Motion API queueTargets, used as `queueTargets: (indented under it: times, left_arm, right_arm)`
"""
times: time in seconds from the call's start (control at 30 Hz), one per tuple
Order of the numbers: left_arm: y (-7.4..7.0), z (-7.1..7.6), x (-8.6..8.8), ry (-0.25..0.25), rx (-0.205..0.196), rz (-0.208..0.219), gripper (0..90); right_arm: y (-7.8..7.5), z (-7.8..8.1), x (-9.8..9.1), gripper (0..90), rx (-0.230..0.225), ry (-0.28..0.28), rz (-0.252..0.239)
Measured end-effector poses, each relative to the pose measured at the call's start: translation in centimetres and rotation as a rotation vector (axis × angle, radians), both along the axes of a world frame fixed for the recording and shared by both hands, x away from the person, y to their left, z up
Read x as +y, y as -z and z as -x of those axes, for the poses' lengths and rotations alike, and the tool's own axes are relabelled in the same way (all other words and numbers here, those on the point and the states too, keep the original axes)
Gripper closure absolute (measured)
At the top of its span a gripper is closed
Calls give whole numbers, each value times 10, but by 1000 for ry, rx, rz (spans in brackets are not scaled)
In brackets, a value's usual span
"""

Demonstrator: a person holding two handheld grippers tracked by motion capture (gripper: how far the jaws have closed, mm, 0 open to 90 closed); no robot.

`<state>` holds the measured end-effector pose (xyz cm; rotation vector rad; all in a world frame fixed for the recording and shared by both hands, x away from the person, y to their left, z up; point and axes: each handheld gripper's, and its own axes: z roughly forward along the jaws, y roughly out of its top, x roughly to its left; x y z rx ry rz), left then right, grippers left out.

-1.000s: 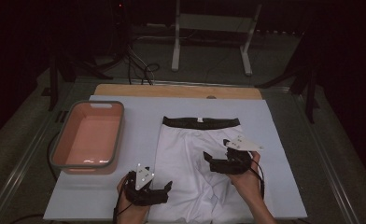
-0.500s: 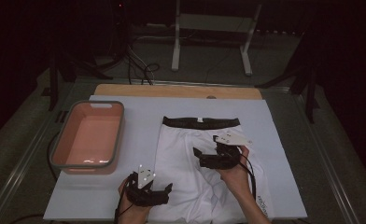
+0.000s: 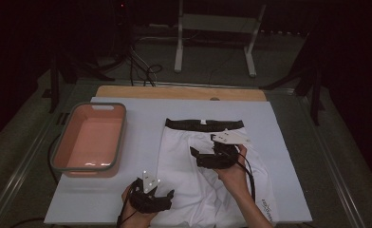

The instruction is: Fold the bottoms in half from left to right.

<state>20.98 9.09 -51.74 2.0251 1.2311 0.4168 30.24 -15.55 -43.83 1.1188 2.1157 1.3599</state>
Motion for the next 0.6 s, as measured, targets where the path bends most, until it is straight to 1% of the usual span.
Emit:
queueTargets:
  times: [0.07,0.1,0.2,0.37,0.4,0.43,0.5,0.53,0.6]
  left_arm:
    - [0,0,1,-6,1,-4,199]
    - [0,0,1,-4,2,-1,228]
    - [2,0,0,-18,19,-20,262]
    - [4,1,-1,-38,15,-47,348]
    - [4,1,-1,-38,10,-57,380]
    - [3,2,-1,-31,7,-67,434]
    - [2,2,0,-17,10,-64,522]
    - [2,3,-1,-5,7,-69,589]
    - [1,4,-3,0,-3,-88,713]
  right_arm:
    - [0,-1,2,107,3,-3,1]
    - [1,-2,4,107,2,-7,-2]
    - [1,-3,7,107,2,-9,0]
    - [4,-6,13,107,2,-24,0]
    - [4,-7,14,107,7,-24,2]
    - [5,-8,15,107,5,-27,-1]
    - [6,-9,17,107,6,-29,-2]
    - [6,-10,18,107,12,-28,-3]
    - [8,-11,22,107,19,-30,-3]
